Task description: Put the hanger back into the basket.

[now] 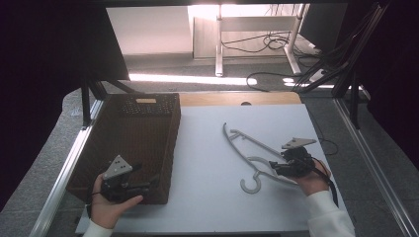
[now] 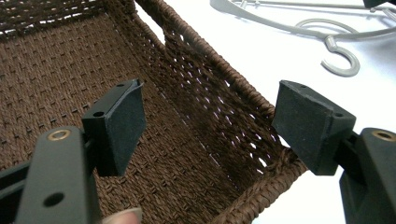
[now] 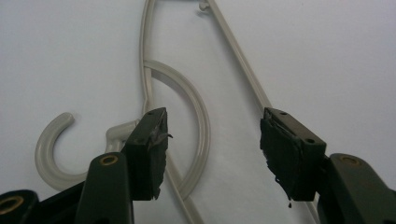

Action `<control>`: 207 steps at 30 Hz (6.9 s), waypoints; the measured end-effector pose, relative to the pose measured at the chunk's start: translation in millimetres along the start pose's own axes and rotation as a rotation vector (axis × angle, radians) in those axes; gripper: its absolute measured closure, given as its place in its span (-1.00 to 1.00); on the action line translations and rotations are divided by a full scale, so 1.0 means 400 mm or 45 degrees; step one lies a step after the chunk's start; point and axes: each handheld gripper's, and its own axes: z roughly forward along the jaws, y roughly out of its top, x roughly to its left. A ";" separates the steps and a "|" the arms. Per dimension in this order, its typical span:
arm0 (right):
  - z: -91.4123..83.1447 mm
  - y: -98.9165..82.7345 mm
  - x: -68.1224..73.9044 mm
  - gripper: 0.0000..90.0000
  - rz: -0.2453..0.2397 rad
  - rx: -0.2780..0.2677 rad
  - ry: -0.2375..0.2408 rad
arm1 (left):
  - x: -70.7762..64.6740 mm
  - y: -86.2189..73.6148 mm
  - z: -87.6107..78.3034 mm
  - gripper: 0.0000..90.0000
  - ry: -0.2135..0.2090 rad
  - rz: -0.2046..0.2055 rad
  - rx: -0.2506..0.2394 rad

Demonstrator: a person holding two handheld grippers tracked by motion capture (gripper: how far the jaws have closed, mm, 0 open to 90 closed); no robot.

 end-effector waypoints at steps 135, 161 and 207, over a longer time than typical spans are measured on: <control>-0.047 0.358 0.062 0.81 0.223 -0.228 0.459 | -0.254 0.164 0.227 -0.26 -0.394 -0.154 -0.114; 0.010 0.353 0.083 0.81 0.435 -0.366 0.457 | -0.306 0.218 0.416 0.49 -0.497 -0.476 -0.298; -0.060 0.162 -0.027 0.06 0.525 -0.468 0.417 | -0.192 0.284 0.256 0.85 -0.738 -0.259 -0.147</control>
